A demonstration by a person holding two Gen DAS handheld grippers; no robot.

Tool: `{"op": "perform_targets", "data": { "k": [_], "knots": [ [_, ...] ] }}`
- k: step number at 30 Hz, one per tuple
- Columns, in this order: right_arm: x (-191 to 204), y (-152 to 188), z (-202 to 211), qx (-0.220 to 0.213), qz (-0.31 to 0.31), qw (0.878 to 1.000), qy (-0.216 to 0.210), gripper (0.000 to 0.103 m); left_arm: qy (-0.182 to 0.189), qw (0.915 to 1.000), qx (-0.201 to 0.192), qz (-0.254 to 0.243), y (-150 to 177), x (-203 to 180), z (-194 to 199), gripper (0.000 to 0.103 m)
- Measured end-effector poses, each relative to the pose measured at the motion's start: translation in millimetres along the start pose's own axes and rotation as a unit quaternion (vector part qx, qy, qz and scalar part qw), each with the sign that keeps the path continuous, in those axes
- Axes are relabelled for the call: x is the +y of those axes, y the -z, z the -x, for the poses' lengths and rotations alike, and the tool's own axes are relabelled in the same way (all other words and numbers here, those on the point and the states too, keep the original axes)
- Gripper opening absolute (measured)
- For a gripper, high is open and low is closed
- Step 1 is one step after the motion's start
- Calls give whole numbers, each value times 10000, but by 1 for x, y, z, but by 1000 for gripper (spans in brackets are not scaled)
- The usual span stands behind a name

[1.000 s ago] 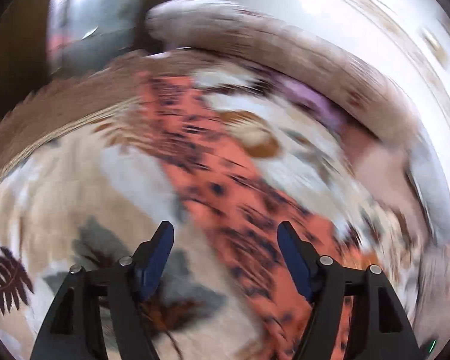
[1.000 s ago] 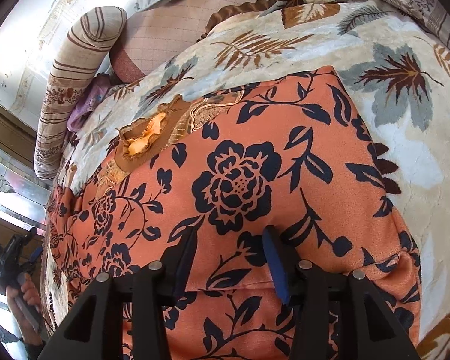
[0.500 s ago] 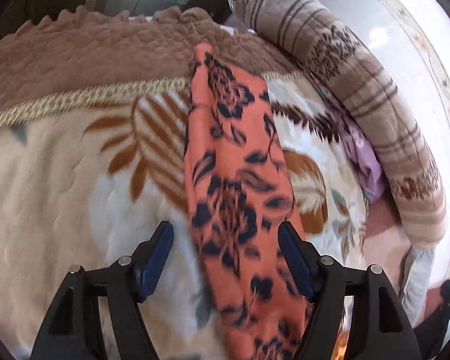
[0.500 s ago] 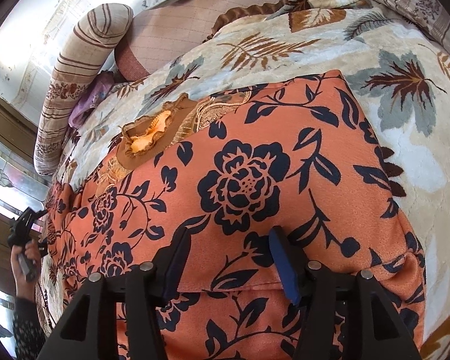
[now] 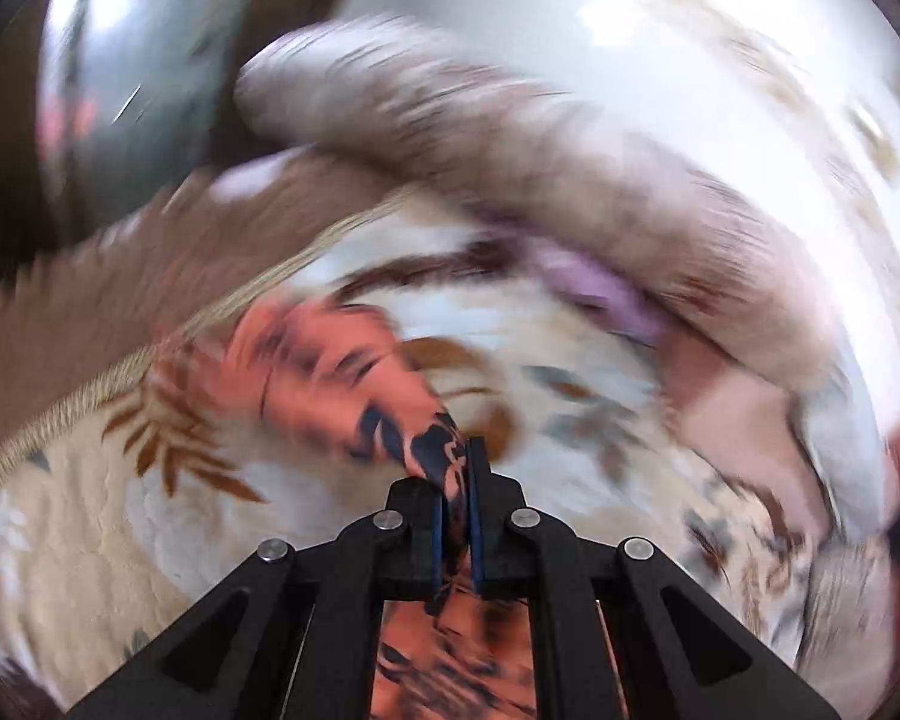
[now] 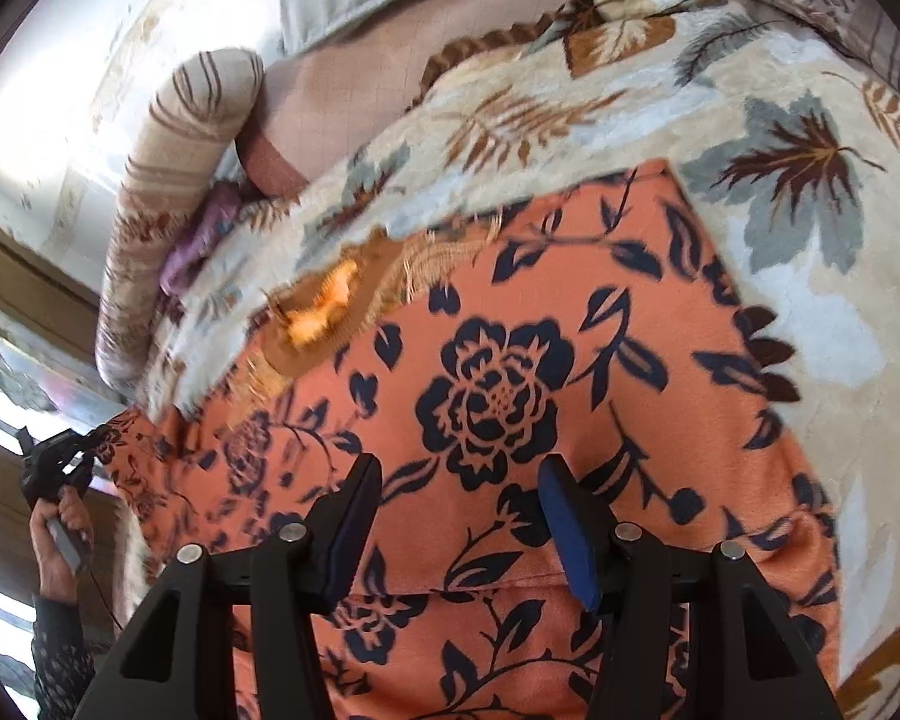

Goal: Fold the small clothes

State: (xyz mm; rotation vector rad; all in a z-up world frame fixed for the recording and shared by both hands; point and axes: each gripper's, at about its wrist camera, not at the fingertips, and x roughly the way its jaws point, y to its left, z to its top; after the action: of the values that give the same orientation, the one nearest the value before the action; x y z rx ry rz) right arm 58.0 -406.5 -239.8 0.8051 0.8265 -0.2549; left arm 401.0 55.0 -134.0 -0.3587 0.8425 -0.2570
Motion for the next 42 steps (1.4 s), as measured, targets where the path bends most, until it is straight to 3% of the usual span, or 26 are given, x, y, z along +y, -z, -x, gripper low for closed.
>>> {"op": "perform_targets", "data": {
  "k": [2,5,8,12,15,16,17,18,19,20,23,26,29,31,34,36,39,40,42],
  "knots": [
    [-1,-3,12,-174,-29,9998,-28,58,123,9978,-155,-634,3,-47,25,6],
    [-9,-7,32,-437,-141,9989,-99,58,442,9877,-260,-1475,21,-118,58,6],
    [-24,-14,49,-614,-385,9971,-232,58,753,9716,-278,-2225,59,-184,84,6],
    [-47,-22,73,-902,-755,9924,-362,58,1176,9487,86,-2934,128,-259,94,6],
    [-63,-26,86,-1064,-1047,9876,-495,58,1146,9261,352,-3576,196,-300,86,8],
    [-68,-28,89,-1102,-1136,9860,-533,58,1155,9157,574,-3806,221,-311,78,20],
    [-73,-29,92,-1119,-1216,9846,-573,58,1155,9063,763,-3994,241,-316,74,39],
    [-78,-31,94,-1117,-1283,9835,-609,58,1101,8959,914,-4206,262,-320,67,48],
    [-82,-32,96,-1122,-1347,9826,-617,58,984,8899,942,-4353,280,-319,61,54],
    [-85,-33,98,-1129,-1382,9820,-612,58,912,8878,928,-4414,292,-314,62,54],
    [-86,-35,98,-1046,-1379,9828,-637,58,779,8921,983,-4341,302,-279,57,55],
    [-75,-35,93,-924,-1114,9879,-563,58,754,9089,1072,-3960,285,-234,58,61],
    [-50,-29,82,-780,-666,9937,-457,58,696,9332,731,-3450,254,-189,62,68],
    [-28,-22,69,-566,-283,9970,-449,58,336,9542,356,-2952,227,-156,62,73],
    [16,-4,48,-205,497,9975,-453,58,-396,9715,25,-2338,198,-113,49,73],
    [46,10,37,-90,1085,9934,-375,58,-699,9748,-82,-2115,194,-90,35,73],
    [92,27,25,-264,2094,9774,-89,63,-1245,9691,473,-2078,199,-80,4,73],
    [102,30,21,-328,2282,9731,19,68,-1167,9705,569,-2034,200,-80,-2,73],
    [119,32,5,-376,2481,9678,174,69,-1176,9693,522,-2097,200,-86,-3,73]
  ]
}}
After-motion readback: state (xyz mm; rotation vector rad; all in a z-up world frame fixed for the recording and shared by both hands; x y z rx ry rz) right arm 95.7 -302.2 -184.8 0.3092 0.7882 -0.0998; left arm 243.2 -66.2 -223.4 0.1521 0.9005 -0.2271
